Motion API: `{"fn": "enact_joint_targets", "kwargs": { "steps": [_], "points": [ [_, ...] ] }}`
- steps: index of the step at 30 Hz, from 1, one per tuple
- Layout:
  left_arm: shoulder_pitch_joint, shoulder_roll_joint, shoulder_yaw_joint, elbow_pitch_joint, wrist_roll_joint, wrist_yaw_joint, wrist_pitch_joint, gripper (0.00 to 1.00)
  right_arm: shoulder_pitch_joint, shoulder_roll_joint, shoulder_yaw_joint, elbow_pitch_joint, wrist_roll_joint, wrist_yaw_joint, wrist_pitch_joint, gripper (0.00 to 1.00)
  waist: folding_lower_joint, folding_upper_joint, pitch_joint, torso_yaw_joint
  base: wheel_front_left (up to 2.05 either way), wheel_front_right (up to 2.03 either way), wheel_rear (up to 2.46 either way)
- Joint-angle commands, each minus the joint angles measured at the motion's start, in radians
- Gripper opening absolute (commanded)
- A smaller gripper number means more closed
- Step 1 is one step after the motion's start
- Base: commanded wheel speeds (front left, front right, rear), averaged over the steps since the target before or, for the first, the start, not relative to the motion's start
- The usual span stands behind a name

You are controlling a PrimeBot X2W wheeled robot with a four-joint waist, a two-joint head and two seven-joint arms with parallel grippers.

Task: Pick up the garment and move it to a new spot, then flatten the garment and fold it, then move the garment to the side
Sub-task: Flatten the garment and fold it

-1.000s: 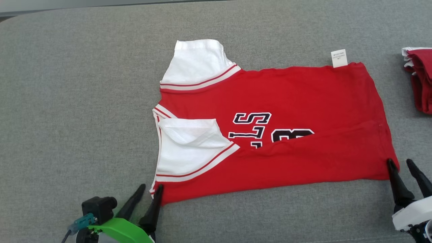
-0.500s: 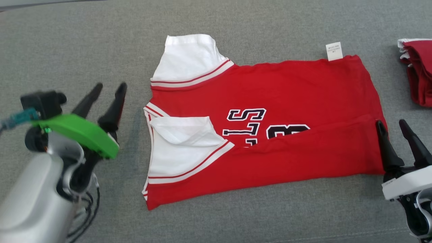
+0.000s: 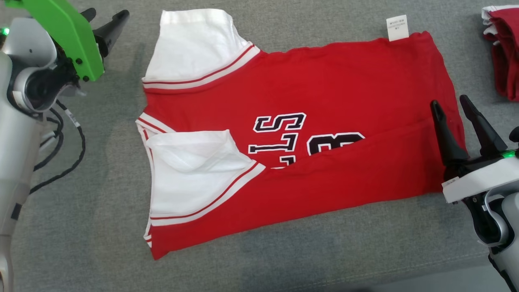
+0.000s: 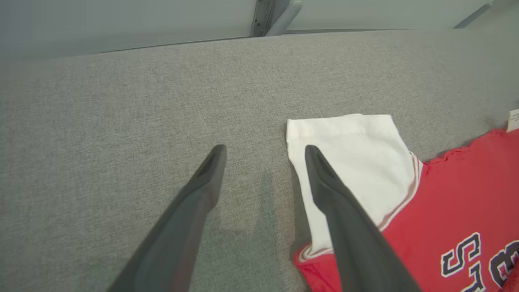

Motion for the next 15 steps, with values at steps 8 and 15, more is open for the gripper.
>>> {"fn": "enact_joint_targets", "kwargs": {
  "steps": [8,15],
  "points": [
    [-0.12,0.001,-0.078,0.127,0.022,-0.022,0.086,1.0,-0.044,0.017,0.019,0.012,0.004,-0.001,-0.003,1.0,-0.0001,0.0,0.062,-0.094,0.0,0.0,0.0],
    [-0.157,0.009,-0.134,0.186,0.049,-0.024,0.067,1.0,-0.053,0.032,0.019,0.016,0.004,-0.001,-0.003,1.0,-0.0001,0.0,0.073,-0.122,0.0,0.0,0.0]
  ]
}}
